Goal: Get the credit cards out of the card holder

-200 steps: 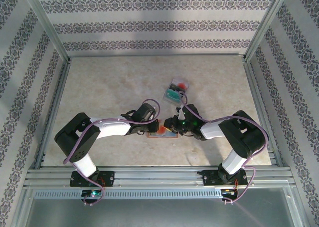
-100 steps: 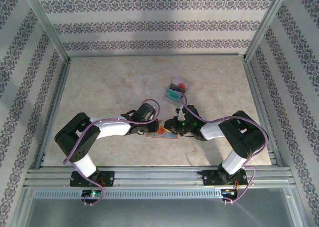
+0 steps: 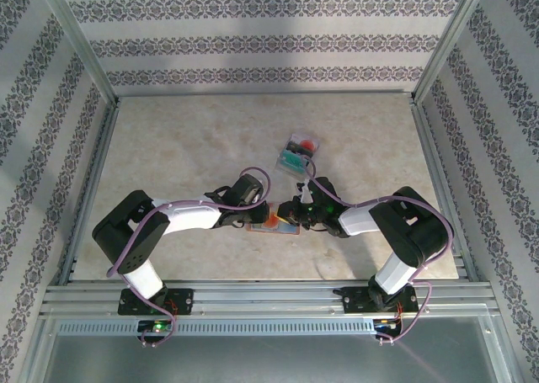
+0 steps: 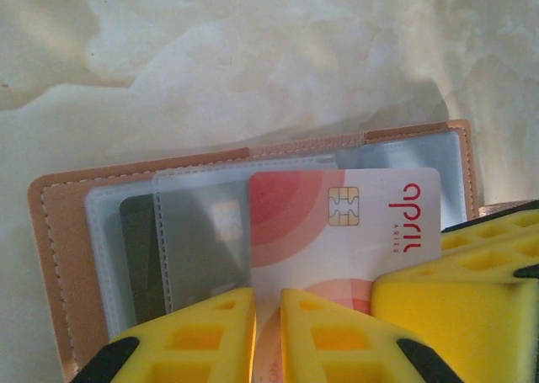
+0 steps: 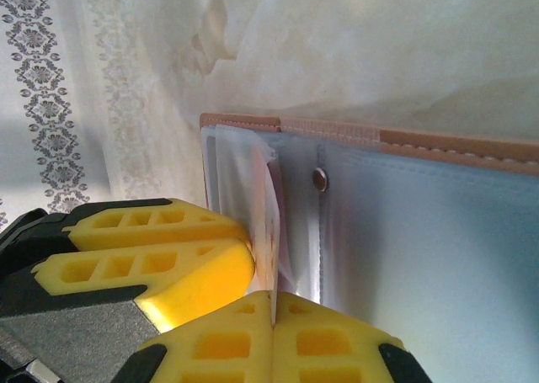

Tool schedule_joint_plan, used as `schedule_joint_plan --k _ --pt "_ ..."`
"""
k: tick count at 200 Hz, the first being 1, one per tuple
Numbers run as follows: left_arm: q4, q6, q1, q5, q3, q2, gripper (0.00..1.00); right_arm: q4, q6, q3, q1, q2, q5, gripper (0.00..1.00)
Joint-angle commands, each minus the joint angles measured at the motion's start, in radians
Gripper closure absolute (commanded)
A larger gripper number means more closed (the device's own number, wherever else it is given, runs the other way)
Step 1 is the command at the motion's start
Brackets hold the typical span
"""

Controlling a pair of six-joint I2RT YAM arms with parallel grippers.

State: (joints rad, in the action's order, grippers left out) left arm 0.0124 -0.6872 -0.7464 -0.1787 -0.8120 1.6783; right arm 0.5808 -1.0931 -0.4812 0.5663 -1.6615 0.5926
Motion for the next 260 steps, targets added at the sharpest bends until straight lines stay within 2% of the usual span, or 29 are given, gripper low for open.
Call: schedule_joint_plan --k 1,102,190,260 --pt "-0.033 -0.012 -0.008 0.052 0.016 -0.007 0.81 -0.031 0.031 0.002 -0.003 0.000 0.009 0.94" --pt "-0.029 -0.010 0.018 0.071 0.036 -0.029 0.79 -0.100 0.059 -0.010 -0.022 0.035 0.003 0.95" --pt "-0.030 0.004 0.019 0.073 0.031 -0.030 0.76 -0.322 0.156 -0.074 -0.034 0.102 -0.030 0.95" --pt "-0.038 0.005 0.021 0.084 0.042 -0.049 0.75 -0.424 0.212 -0.106 -0.048 0.136 -0.043 0.94"
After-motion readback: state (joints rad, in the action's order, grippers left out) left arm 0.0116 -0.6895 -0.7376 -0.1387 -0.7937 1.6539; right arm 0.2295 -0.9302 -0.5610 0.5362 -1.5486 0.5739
